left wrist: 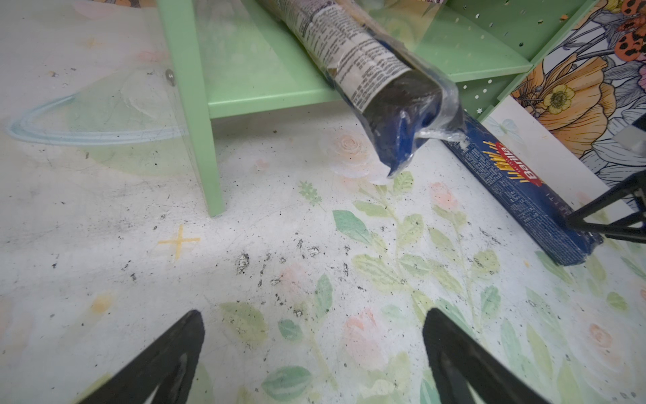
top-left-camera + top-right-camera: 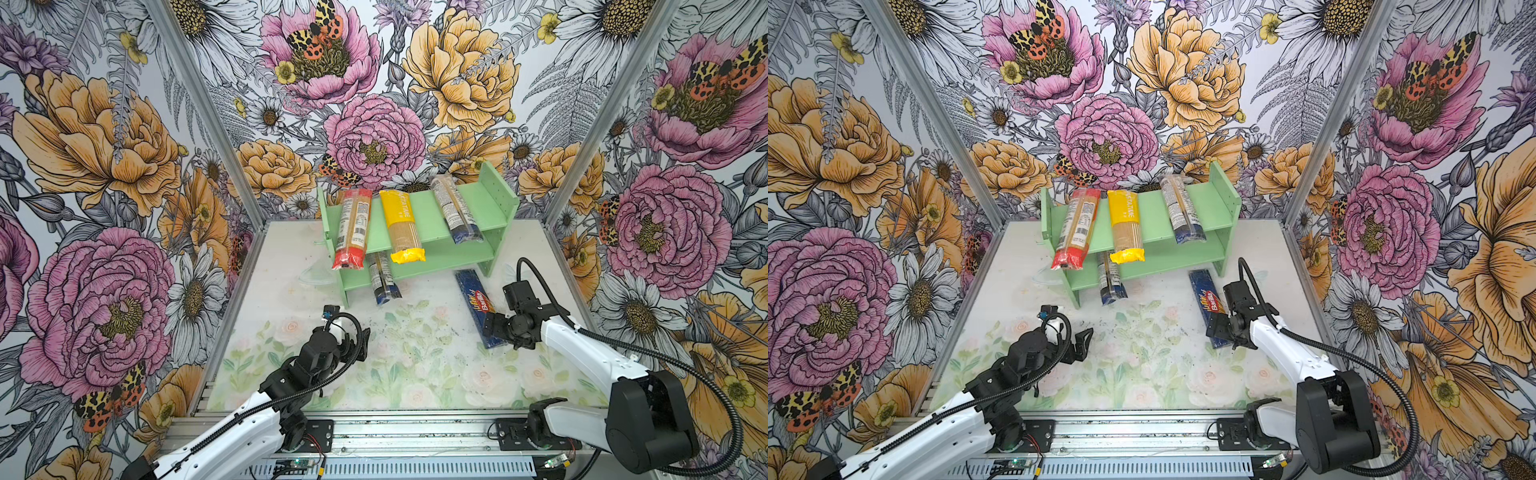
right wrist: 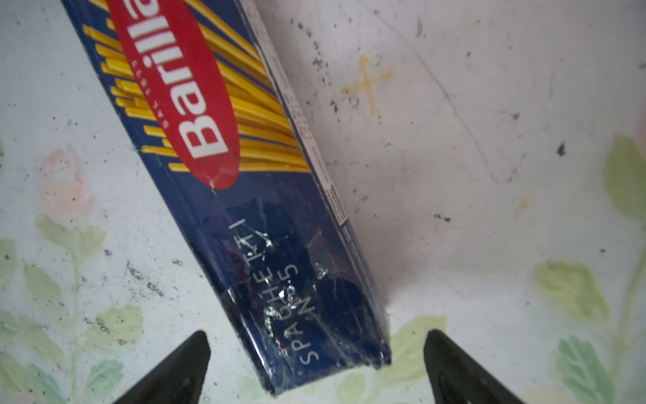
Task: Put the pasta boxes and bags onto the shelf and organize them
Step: 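Move the right gripper over the blue Barilla box on the table, then lower the right gripper and close it on the Barilla box's near end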
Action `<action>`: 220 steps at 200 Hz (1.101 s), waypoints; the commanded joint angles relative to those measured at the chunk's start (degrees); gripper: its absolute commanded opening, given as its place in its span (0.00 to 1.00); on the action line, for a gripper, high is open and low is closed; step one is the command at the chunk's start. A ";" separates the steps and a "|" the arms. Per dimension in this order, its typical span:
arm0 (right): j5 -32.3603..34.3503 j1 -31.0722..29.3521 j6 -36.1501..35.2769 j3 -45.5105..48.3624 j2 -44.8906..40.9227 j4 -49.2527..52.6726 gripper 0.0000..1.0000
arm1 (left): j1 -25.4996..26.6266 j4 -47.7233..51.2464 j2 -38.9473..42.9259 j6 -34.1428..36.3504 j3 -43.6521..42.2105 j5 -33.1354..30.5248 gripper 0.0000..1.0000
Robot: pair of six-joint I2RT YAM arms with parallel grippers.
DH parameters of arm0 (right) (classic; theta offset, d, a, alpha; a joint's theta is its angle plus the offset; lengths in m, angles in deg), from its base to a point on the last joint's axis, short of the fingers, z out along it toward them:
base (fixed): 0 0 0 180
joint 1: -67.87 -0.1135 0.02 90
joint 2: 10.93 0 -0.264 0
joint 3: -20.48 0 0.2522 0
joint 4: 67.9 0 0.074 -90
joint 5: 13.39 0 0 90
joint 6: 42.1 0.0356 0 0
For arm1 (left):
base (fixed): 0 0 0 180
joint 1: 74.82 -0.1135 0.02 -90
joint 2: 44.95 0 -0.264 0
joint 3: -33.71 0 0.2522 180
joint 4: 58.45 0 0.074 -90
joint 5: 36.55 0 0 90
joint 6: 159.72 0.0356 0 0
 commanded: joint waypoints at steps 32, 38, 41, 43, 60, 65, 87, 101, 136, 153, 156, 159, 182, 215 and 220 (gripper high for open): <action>-0.99 -2.29 -0.37 2.28 1.05 -4.20 0.96 | -0.72 -1.20 -0.26 -0.65 0.68 0.36 0.99; -1.08 -2.74 -0.33 2.41 1.48 -4.73 0.96 | -0.72 -1.21 -0.27 -0.65 0.71 0.35 0.99; -1.01 -3.08 -0.27 2.50 1.78 -4.93 0.95 | -0.69 -1.19 -0.27 -0.65 0.69 0.34 0.99; -1.01 -3.23 -0.21 2.53 1.95 -5.19 0.95 | -0.71 -1.16 -0.21 -0.65 0.67 0.36 0.99; -0.82 -4.83 -0.05 2.60 3.38 -6.81 0.93 | -0.72 -1.16 -0.24 -0.65 0.72 0.29 0.99; -0.36 -5.19 0.12 2.57 3.77 -7.31 0.93 | -0.72 -1.18 -0.23 -0.65 0.73 0.28 0.99; 1.53 -6.87 0.54 2.55 4.79 -8.65 0.91 | -0.72 -1.11 -0.26 -0.67 0.67 0.28 0.99; 2.44 -7.34 0.60 2.61 4.95 -9.33 0.89 | -0.76 -1.12 -0.21 -0.75 0.68 0.28 0.99; 5.43 -7.68 0.53 3.32 4.36 -10.09 0.88 | -0.78 -1.25 -0.29 -0.68 0.67 0.23 0.99; 5.00 -7.74 0.28 3.69 4.12 -11.27 0.88 | -0.72 -1.30 -0.40 -0.69 0.71 0.32 0.99; 4.92 -7.76 0.28 3.69 4.06 -11.43 0.88 | -0.72 -1.28 -0.37 -0.70 0.71 0.31 0.99; 4.96 -7.76 0.22 3.69 4.24 -11.49 0.88 | -0.72 -1.35 -0.47 -0.65 0.68 0.32 0.99; 4.28 -7.84 0.26 3.82 5.49 -13.33 0.87 | -0.72 -1.39 -0.71 -0.65 0.76 0.32 0.99; 4.71 -9.30 2.27 4.51 6.18 -16.98 0.83 | -0.76 -1.39 -0.55 -0.65 0.75 0.33 0.99; 5.07 -9.66 2.59 4.62 6.13 -17.39 0.82 | -0.74 -1.38 -0.61 -0.65 0.75 0.37 0.99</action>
